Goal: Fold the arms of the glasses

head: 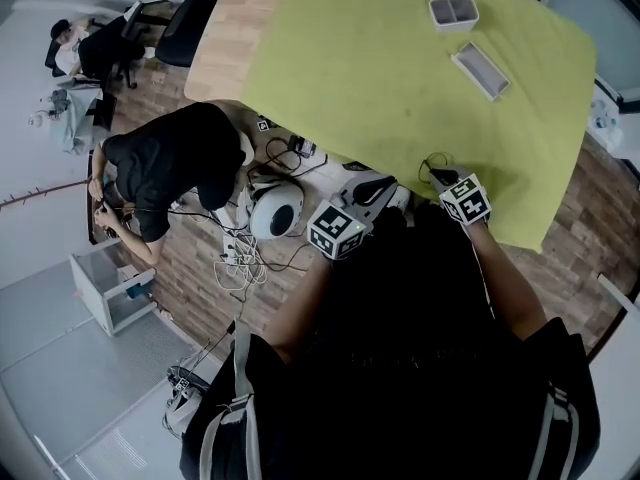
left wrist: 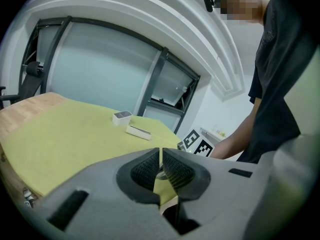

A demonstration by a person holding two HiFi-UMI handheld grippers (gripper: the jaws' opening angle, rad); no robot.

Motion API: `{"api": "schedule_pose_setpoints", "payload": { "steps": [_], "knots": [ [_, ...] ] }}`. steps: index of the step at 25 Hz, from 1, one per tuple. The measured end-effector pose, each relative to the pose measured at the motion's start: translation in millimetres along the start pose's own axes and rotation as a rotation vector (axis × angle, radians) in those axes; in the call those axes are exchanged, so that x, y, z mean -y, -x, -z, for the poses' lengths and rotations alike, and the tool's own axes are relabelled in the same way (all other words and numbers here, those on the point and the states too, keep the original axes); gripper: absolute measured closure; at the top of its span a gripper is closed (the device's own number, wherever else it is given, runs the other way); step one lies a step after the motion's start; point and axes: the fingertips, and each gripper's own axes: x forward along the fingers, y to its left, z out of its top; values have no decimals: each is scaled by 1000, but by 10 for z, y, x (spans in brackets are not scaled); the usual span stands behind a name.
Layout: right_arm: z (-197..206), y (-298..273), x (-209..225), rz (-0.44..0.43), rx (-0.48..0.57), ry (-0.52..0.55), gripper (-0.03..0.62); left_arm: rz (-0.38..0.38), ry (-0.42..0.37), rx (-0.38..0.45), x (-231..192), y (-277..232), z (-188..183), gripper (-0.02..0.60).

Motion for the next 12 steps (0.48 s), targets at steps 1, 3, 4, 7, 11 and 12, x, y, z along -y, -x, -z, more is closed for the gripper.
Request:
{"api": "schedule_pose_setpoints", "payload": {
  "steps": [1, 3, 4, 7, 11, 12],
  "knots": [
    [10, -22, 8, 2, -6, 5, 563, 4, -1, -1, 14, -11, 4, 549],
    [33, -62, 24, 4, -12, 3, 562, 12, -3, -5, 56, -30, 27, 549],
    [42, -80, 34, 4, -14, -1, 562, 16, 0, -6, 77, -39, 44, 549],
    [17, -107, 66, -4, -23, -15, 563, 27, 19, 5, 112, -65, 66, 549],
    [-11, -117, 141, -37, -31, -57, 562, 31, 32, 6, 128, -77, 65, 549],
    [-27, -109, 167, -49, -28, -82, 562, 31, 31, 5, 123, -83, 71, 549]
  ]
}}
